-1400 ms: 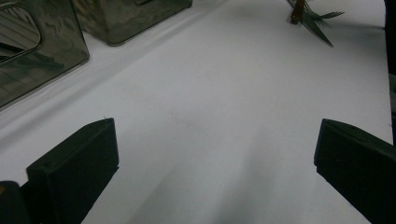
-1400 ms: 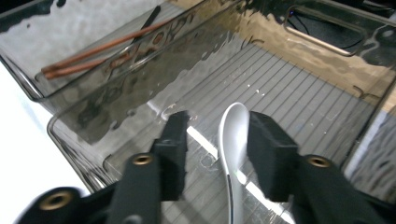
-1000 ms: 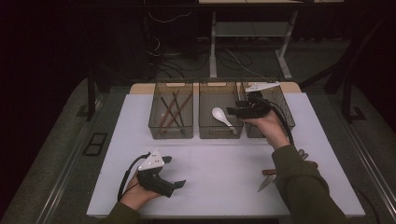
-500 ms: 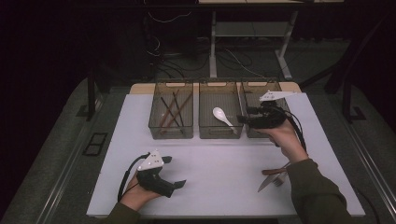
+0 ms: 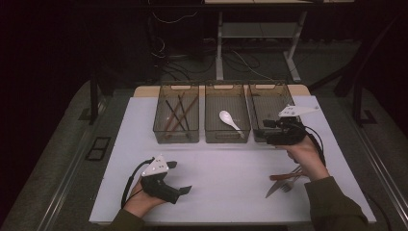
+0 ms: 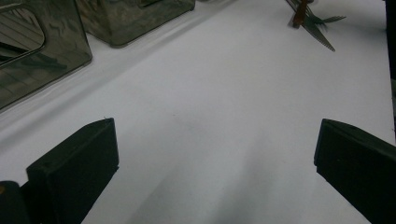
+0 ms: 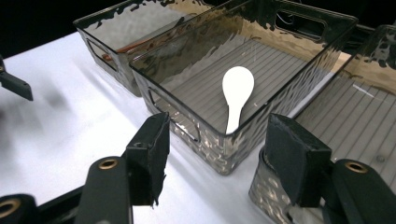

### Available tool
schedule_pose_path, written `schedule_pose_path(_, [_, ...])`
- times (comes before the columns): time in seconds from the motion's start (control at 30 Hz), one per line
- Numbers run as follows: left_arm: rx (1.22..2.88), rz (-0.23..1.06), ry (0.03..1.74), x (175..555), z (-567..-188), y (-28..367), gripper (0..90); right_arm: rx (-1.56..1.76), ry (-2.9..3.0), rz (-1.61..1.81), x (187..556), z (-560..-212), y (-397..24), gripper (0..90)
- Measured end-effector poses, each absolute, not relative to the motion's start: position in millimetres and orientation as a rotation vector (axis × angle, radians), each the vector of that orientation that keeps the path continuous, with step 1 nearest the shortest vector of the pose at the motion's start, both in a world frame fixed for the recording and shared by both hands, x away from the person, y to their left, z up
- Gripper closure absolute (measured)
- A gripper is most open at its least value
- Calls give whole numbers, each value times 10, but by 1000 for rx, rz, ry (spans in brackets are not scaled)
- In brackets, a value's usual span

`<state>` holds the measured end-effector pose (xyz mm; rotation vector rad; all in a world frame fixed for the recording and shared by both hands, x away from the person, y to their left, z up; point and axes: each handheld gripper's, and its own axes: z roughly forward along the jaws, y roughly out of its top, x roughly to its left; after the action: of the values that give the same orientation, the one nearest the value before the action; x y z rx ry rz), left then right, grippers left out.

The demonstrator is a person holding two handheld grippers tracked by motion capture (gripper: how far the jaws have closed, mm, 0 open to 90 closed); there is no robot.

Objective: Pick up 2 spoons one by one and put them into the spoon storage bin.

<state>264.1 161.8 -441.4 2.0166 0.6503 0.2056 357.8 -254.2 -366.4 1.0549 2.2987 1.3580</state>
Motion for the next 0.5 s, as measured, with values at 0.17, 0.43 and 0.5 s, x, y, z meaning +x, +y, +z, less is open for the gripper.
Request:
schedule_pose_path(0.17, [2006, 208, 652, 2645, -4407, 1629, 0, 1056, 2306, 1344, 3471, -3701, -2642, 447])
schedule_pose_path(0.43, [2010, 212, 639, 2636, -4394, 1614, 0, 1114, 2332, 1301, 3329, -3788, -2856, 589])
schedule_pose_path(0.5, [2010, 213, 637, 2639, -4386, 1620, 0, 1120, 2338, 1289, 3279, -3822, -2936, 628])
